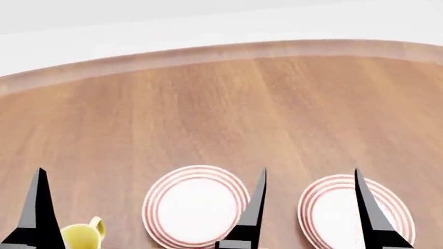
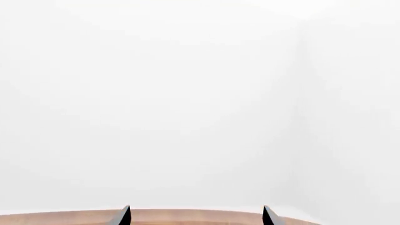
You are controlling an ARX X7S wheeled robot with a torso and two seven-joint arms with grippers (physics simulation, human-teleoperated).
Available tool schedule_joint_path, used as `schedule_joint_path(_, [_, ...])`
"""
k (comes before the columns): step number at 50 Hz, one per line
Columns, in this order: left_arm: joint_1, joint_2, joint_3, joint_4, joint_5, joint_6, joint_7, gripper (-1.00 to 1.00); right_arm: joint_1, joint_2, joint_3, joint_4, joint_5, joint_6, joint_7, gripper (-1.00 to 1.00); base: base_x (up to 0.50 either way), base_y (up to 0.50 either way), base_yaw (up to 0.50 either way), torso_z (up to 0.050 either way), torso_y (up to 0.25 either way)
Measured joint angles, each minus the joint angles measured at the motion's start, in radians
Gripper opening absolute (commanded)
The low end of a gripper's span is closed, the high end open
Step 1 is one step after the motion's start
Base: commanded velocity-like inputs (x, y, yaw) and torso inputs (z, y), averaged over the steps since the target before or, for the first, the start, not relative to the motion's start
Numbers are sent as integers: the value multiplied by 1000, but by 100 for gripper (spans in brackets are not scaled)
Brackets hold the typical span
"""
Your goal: Put the white mug on the left plate.
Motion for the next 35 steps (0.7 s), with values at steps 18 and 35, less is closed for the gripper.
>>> schedule_joint_path(18, [-4, -21, 12, 3, -20, 0, -20, 100, 3, 12, -4, -5, 9, 4, 16, 100, 0, 0, -487, 0, 0])
schedule_joint_path(35, [21, -89, 111, -3, -72, 16, 81, 100, 15, 25, -2, -21, 13, 51, 27, 100, 0, 0, -2, 0, 0])
